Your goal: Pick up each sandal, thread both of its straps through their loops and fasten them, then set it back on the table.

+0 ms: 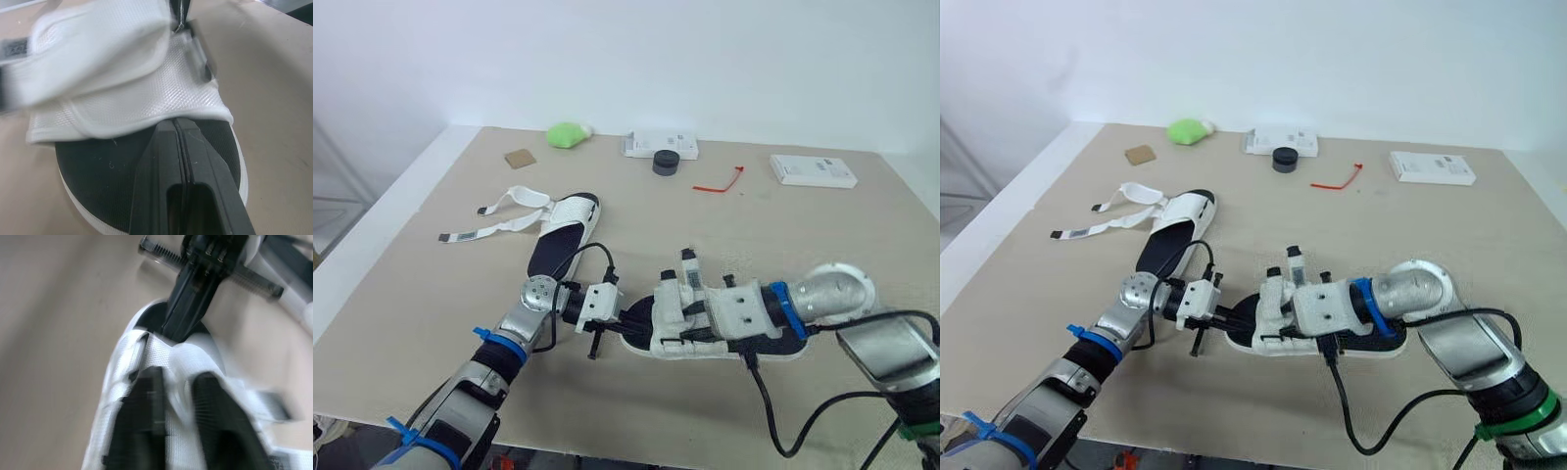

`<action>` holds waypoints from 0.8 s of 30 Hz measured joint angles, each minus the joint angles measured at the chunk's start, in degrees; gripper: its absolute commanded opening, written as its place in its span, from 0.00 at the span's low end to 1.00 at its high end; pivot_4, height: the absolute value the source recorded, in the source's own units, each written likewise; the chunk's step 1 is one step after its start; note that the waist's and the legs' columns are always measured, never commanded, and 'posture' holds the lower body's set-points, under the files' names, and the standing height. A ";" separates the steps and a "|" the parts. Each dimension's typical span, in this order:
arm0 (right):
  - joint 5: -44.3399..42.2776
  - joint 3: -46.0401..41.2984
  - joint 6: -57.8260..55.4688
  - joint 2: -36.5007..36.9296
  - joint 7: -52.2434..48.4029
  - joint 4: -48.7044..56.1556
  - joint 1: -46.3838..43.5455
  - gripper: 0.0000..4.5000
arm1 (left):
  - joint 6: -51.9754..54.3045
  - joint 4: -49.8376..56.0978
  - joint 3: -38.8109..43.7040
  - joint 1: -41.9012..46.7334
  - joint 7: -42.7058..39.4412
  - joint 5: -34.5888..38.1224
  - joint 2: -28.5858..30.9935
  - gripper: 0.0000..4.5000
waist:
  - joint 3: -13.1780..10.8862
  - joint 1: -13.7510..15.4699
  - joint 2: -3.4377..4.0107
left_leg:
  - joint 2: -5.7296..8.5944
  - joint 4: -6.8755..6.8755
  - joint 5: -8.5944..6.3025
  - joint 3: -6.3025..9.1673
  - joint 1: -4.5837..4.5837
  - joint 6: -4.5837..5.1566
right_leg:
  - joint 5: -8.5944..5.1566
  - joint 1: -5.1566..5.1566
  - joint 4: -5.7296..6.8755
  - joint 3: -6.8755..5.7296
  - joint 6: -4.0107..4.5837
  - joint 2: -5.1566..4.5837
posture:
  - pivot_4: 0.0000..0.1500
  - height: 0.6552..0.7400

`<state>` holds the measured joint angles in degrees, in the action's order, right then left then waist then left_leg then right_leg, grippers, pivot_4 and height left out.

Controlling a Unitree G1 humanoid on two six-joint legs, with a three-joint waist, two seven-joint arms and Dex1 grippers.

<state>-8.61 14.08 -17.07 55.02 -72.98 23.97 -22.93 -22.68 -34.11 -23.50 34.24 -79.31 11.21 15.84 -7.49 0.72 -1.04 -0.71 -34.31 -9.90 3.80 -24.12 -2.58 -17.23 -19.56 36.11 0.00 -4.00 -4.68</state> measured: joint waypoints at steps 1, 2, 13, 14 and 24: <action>-1.29 0.36 -3.78 0.02 -0.74 0.04 -1.36 0.57 | -0.01 -0.40 -0.03 0.20 -0.01 0.00 -0.10 0.00 | 0.01 0.02 -0.01 | 0.00 0.00 -0.01 0.08 0.03 0.00 | -0.10 0.06 -0.02 -0.07 -0.13 -0.01 | 1.00 1.00; -1.80 0.48 -5.36 0.02 -0.93 0.04 -1.88 0.66 | -0.02 -0.53 -0.05 0.27 -0.01 0.00 -0.12 0.00 | 0.01 0.02 -0.02 | 0.00 0.00 -0.01 0.14 0.05 -0.01 | -0.14 0.11 -0.02 -0.13 -0.17 -0.02 | 1.00 1.00; -26.90 -7.88 -49.40 -6.54 -2.94 -14.04 -22.77 0.94 | -0.48 -1.39 0.63 0.35 0.13 -0.08 0.33 0.00 | -0.27 -0.26 0.43 | -0.06 0.15 -0.03 0.22 0.47 -0.04 | 0.15 0.22 0.01 -0.37 0.06 -0.19 | 1.00 1.00; -27.67 -8.50 -51.85 -8.19 -1.27 -15.59 -24.02 0.94 | -0.74 -1.44 0.67 0.30 0.01 -0.08 0.31 0.00 | -0.16 -0.21 0.24 | -0.09 0.24 -0.03 0.25 0.47 -0.04 | 0.10 0.20 0.01 -0.44 0.15 -0.18 | 1.00 1.00; -24.57 -3.19 -56.42 -16.06 10.76 -27.05 -25.67 0.94 | -1.18 -1.42 0.71 0.13 -0.10 -0.06 0.04 0.00 | -0.14 -0.20 0.38 | 0.06 0.22 0.10 0.20 0.37 0.16 | 0.07 0.15 0.02 -0.38 0.06 -0.21 | 1.00 1.00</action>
<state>-33.18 10.88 -73.49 38.96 -62.22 -3.08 -48.60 -23.86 -35.53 -22.79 34.37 -79.41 11.15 15.88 -7.63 0.52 -0.66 -0.66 -34.08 -9.80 4.00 -23.74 -2.41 -17.16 -19.41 36.12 -0.38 -3.94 -4.89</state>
